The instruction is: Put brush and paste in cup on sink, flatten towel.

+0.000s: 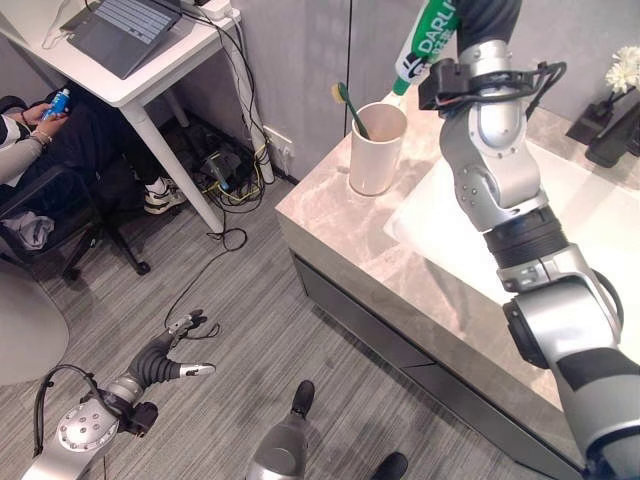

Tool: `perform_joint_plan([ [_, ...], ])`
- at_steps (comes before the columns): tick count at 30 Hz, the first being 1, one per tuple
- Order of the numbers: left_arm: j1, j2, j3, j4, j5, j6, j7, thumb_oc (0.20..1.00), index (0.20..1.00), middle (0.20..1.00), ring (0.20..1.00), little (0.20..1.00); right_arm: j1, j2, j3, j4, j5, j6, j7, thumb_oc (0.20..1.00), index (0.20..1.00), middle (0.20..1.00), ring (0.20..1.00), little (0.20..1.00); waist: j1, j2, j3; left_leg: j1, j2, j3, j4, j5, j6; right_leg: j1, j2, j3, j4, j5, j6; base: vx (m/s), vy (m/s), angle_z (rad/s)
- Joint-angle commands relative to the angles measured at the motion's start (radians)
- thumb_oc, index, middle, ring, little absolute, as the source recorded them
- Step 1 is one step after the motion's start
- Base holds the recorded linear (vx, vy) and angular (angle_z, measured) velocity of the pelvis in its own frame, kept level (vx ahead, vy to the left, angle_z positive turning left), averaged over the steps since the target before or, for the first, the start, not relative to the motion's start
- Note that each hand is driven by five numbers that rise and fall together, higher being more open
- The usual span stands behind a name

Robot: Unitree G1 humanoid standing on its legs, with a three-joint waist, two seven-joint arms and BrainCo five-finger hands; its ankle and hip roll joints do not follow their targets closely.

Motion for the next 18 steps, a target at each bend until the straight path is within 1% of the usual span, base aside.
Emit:
perform_joint_plan([
  [1, -0.006, 0.037, -0.026, 0.010, 0.005, -0.061, 0.007, 1.000, 1.000, 1.000, 1.000, 1.000, -0.104, -0.022, 0.033, -0.020, -0.007, -0.055, 0.014, 0.200, 0.200, 0.200, 0.200, 0.200, 0.013, -0.051, -0.031, 0.002, 0.013, 0.047, 0.006, 0.007, -0.040, 0.036, -0.058, 0.036, 0.001, 0.068, 0.053, 0.00, 0.000, 0.00],
  [10, -0.010, 0.027, -0.037, 0.025, -0.004, -0.055, 0.002, 1.000, 1.000, 1.000, 1.000, 1.000, -0.115, -0.005, 0.031, 0.011, -0.002, -0.060, 0.008, 0.200, 0.200, 0.200, 0.200, 0.200, 0.008, -0.057, -0.029, 0.004, 0.016, 0.055, 0.006, 0.003, -0.038, 0.027, -0.054, 0.050, 0.001, 0.070, 0.050, 0.00, 0.000, 0.00],
  [18, -0.013, 0.016, -0.039, 0.033, -0.013, -0.057, -0.001, 1.000, 1.000, 1.000, 1.000, 1.000, -0.112, 0.004, 0.030, 0.021, -0.027, -0.056, 0.000, 0.200, 0.200, 0.200, 0.200, 0.200, 0.011, -0.056, -0.027, 0.001, 0.013, 0.053, 0.006, 0.004, -0.038, 0.024, -0.057, 0.050, 0.001, 0.072, 0.050, 0.00, 0.000, 0.00],
])
